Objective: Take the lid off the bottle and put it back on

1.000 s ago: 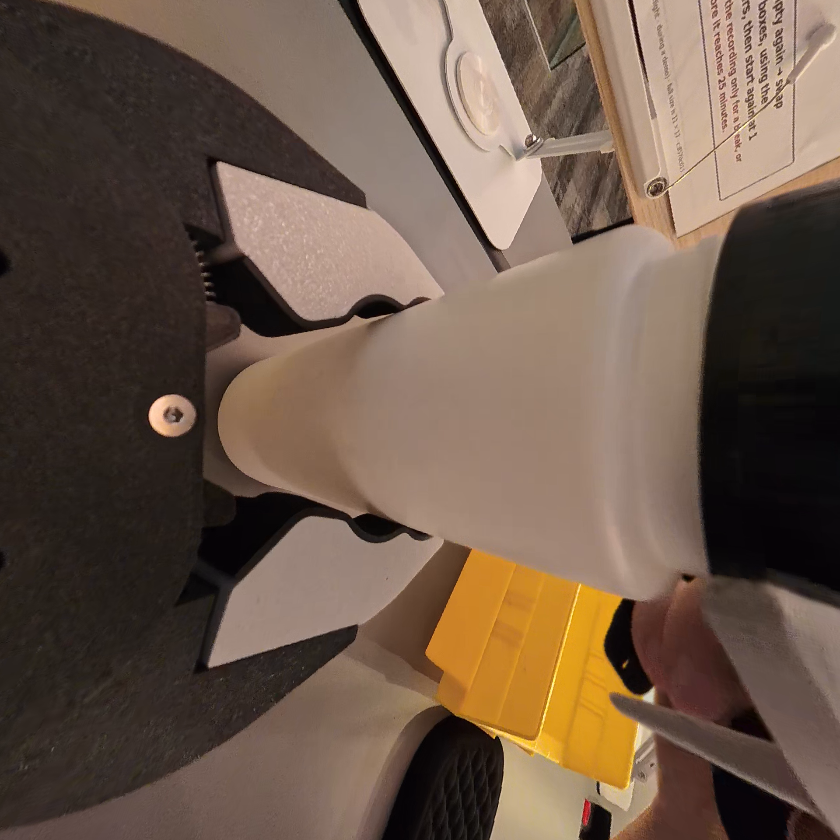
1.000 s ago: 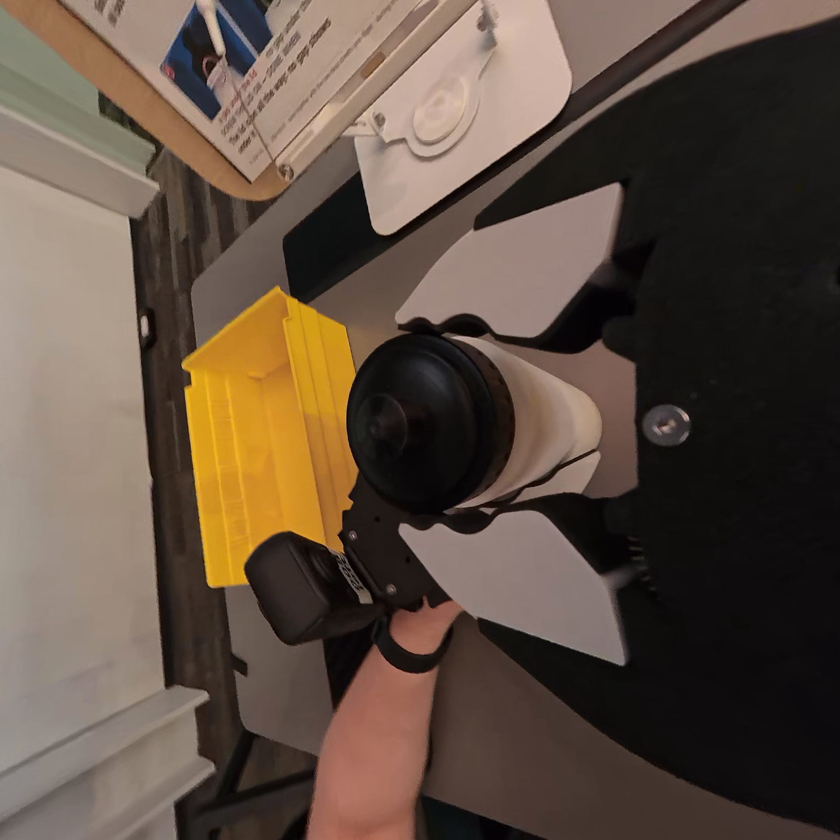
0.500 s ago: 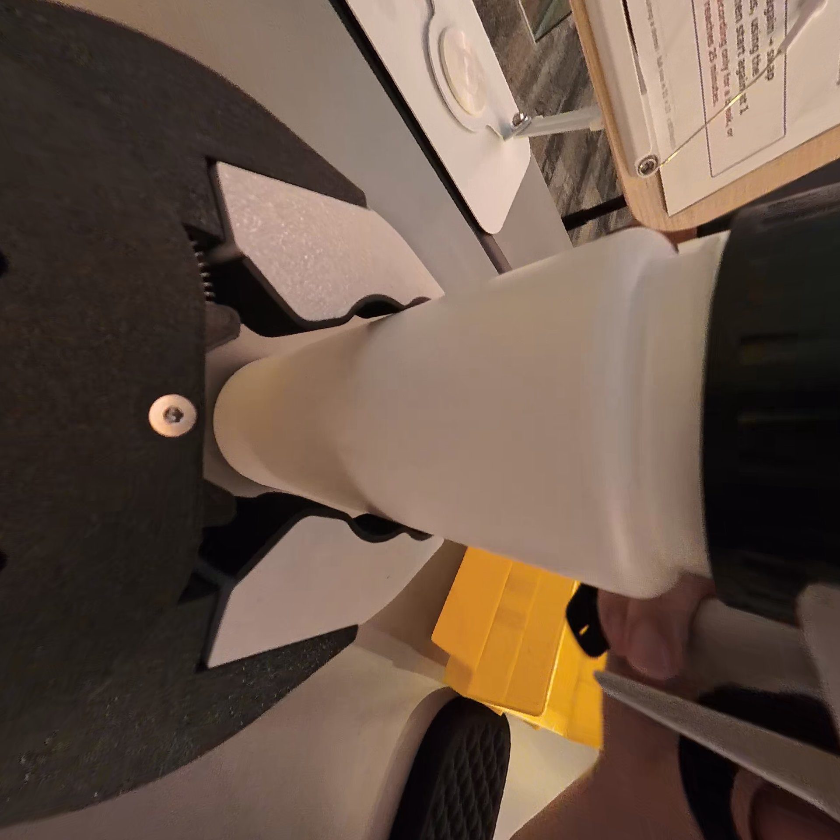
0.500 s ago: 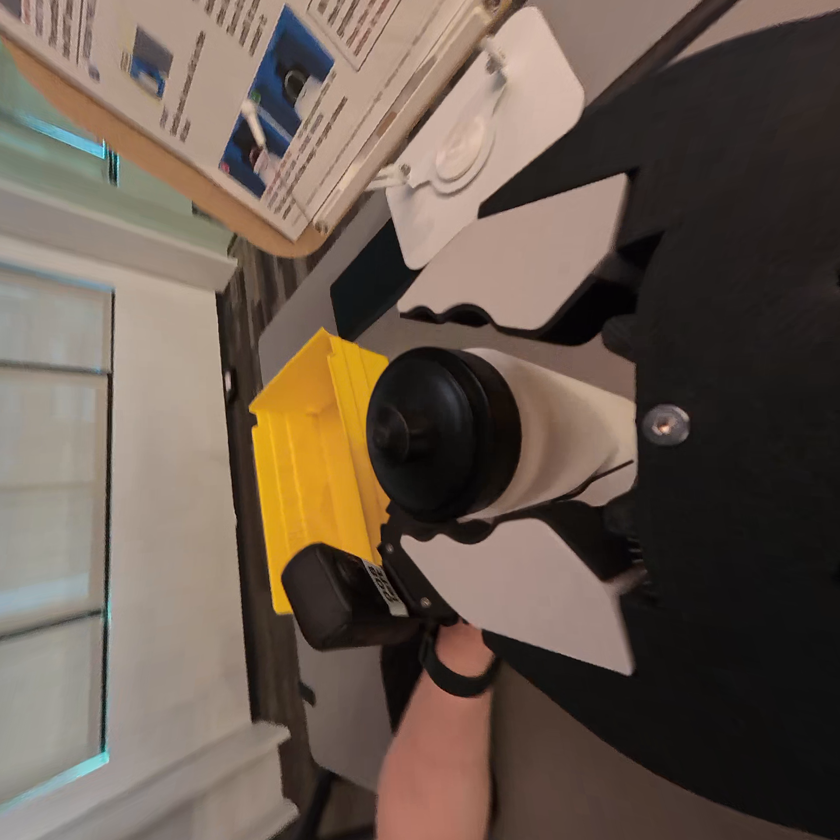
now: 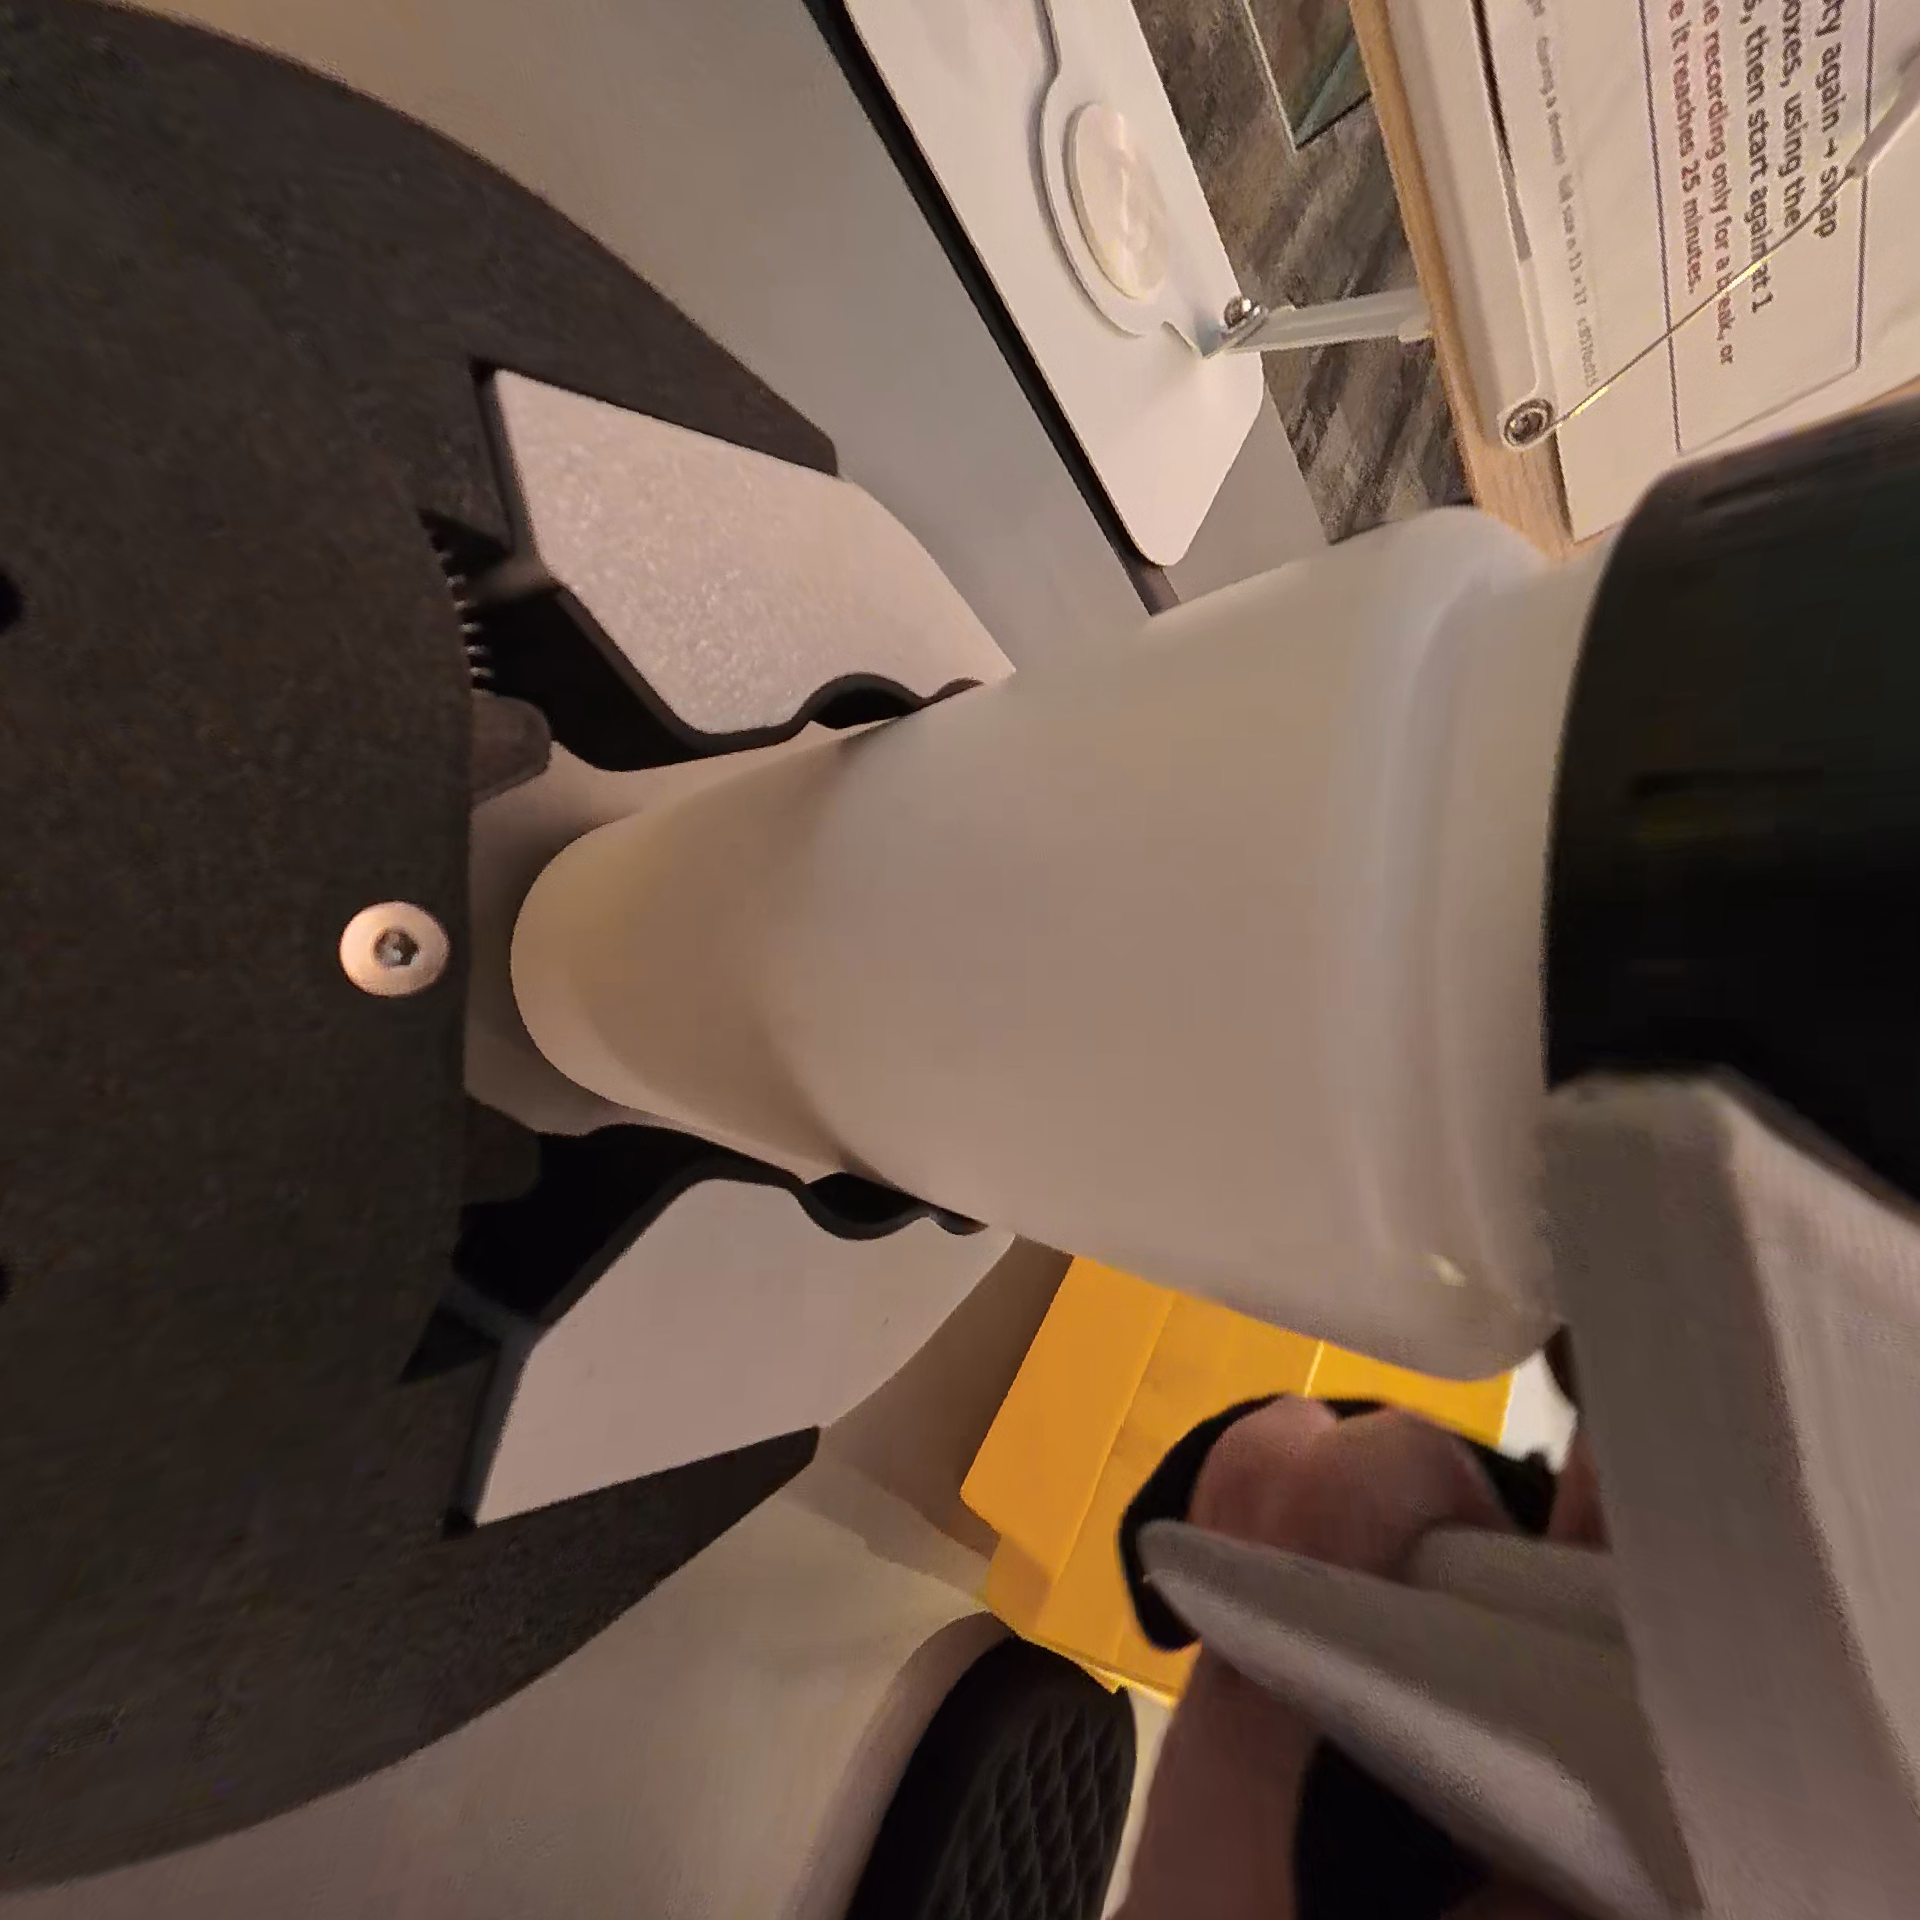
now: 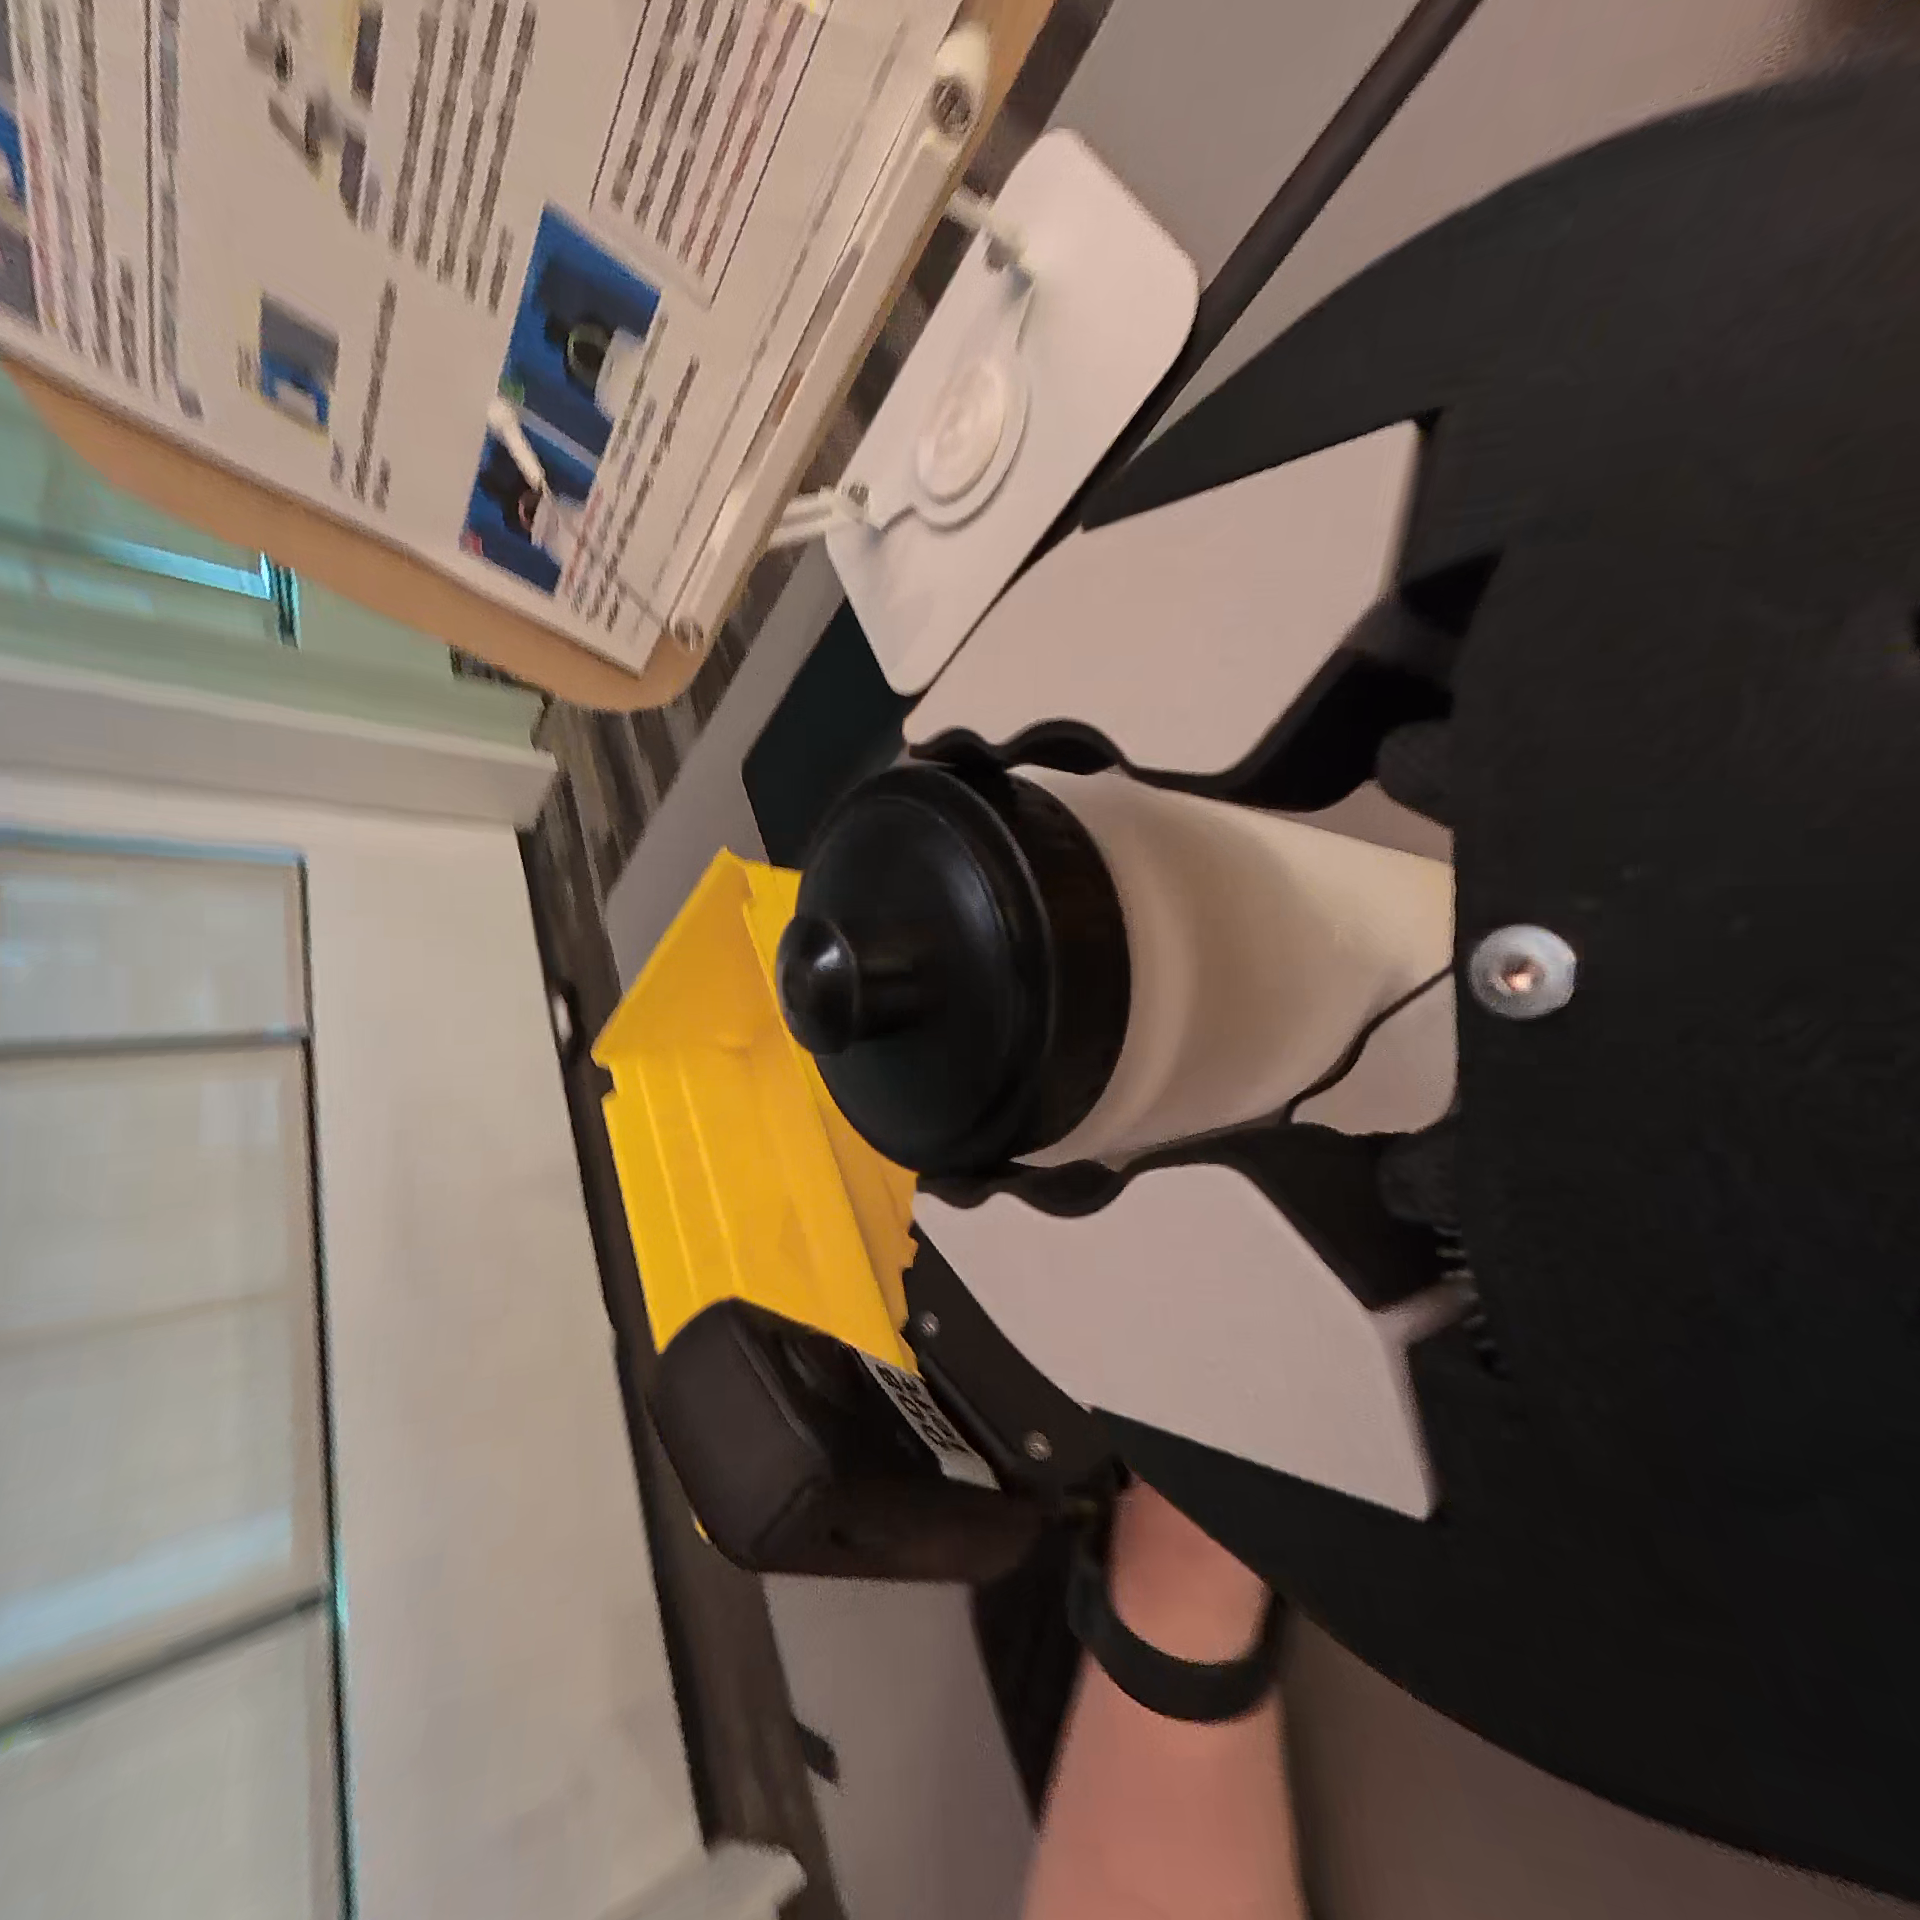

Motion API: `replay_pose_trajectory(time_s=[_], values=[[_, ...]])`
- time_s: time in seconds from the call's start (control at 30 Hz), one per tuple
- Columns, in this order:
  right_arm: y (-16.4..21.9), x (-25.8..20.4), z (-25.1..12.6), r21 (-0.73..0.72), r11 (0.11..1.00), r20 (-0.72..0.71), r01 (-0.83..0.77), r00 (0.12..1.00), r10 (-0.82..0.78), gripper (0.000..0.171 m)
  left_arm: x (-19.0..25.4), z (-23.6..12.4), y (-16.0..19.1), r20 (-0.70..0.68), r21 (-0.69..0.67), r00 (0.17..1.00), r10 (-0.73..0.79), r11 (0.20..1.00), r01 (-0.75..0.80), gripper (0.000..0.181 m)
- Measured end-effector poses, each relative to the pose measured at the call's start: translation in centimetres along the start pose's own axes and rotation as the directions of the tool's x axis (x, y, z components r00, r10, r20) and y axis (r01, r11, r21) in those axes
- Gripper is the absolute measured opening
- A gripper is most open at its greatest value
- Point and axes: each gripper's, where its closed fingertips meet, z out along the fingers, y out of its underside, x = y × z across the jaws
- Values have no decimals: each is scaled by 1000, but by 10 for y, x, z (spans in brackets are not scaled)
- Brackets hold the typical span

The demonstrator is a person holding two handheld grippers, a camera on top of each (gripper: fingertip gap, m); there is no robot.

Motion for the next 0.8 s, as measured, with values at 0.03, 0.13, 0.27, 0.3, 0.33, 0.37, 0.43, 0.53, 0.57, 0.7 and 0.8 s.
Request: replay_pose_trajectory(time_s=[0.03,0.13,0.27,0.3,0.33,0.37,0.43,0.53,0.57,0.7,0.8], values=[[0,1,-1,19,1000,-54,-15,998,16,74,-1,0,0,3,2,1000,-6,1000,6,87],[0,0,-2,29,1000,-114,-2,994,5,73,-1,-1,0,2,2,1000,10,1000,-10,87],[-3,-7,-4,10,995,96,99,990,-100,79,2,-1,1,-32,-3,999,28,1000,-28,87],[-2,-5,-5,-18,995,148,99,984,-96,78,2,-1,1,-39,-3,999,31,1000,-31,87],[1,-3,-5,-57,993,183,103,979,-91,79,3,-1,1,-43,-6,998,34,999,-34,87],[2,-2,-5,-80,990,213,115,972,-95,79,3,0,1,-44,-9,998,37,999,-37,87],[2,-5,-6,-95,985,251,142,961,-115,74,3,0,1,-38,-14,999,36,999,-36,87],[3,-4,-6,-101,987,225,123,969,-98,73,2,0,1,-23,-19,999,30,999,-30,87],[3,-4,-7,-95,990,199,107,976,-86,72,2,0,1,-16,-22,1000,25,999,-26,87],[1,0,-6,-28,999,10,31,999,-30,71,1,1,1,5,-31,1000,6,999,-6,87],[2,-1,-7,10,998,-53,63,997,-62,72,2,0,1,1,-24,1000,20,999,-20,87]])
